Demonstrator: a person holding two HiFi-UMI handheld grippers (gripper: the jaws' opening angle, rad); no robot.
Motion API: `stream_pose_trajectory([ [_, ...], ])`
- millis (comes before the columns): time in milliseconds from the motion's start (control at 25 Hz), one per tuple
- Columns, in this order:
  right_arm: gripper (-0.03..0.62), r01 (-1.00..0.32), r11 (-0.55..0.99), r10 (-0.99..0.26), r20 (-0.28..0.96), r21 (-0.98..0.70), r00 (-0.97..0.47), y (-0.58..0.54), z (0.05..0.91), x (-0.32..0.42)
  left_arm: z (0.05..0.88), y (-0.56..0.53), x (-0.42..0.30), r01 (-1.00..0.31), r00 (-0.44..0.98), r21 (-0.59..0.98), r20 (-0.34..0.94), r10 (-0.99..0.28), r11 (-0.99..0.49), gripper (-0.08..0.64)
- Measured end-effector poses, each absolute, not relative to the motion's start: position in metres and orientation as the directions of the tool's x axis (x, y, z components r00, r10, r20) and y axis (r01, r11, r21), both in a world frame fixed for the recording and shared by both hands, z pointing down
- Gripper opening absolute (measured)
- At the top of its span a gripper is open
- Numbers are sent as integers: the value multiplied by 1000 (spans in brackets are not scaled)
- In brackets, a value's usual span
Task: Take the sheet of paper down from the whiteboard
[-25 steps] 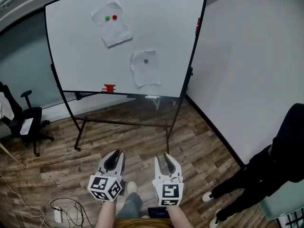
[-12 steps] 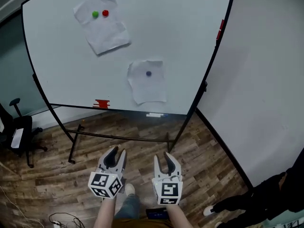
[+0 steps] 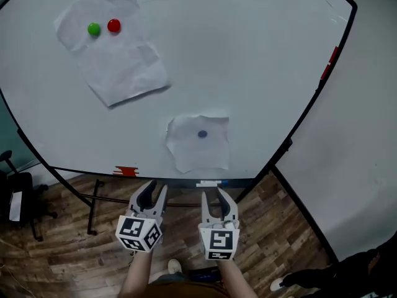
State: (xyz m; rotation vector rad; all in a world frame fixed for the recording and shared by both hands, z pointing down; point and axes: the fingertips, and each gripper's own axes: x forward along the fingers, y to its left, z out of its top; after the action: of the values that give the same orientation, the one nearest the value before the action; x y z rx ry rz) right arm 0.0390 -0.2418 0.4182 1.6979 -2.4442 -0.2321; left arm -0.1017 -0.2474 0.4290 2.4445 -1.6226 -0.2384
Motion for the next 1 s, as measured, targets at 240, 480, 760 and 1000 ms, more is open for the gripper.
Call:
stream_pose_trajectory([
  [240, 137, -911, 329, -943, 37, 249, -330, -280, 413, 29, 431, -296, -108, -880, 405, 253, -39, -913, -402, 132],
  [480, 144, -910, 316, -945, 8, 267, -326, -298, 401, 28, 427, -319, -106, -877, 416, 243, -53, -908, -415, 140],
  [760, 153, -898, 323, -939, -14, 300, -342, -323, 397, 15, 424, -337, -109, -878, 415, 235, -56, -908, -416, 140],
  [1000, 163, -883, 330, -934, -17, 333, -356, -344, 399, 8, 418, -355, -108, -875, 418, 233, -76, -905, -424, 140],
])
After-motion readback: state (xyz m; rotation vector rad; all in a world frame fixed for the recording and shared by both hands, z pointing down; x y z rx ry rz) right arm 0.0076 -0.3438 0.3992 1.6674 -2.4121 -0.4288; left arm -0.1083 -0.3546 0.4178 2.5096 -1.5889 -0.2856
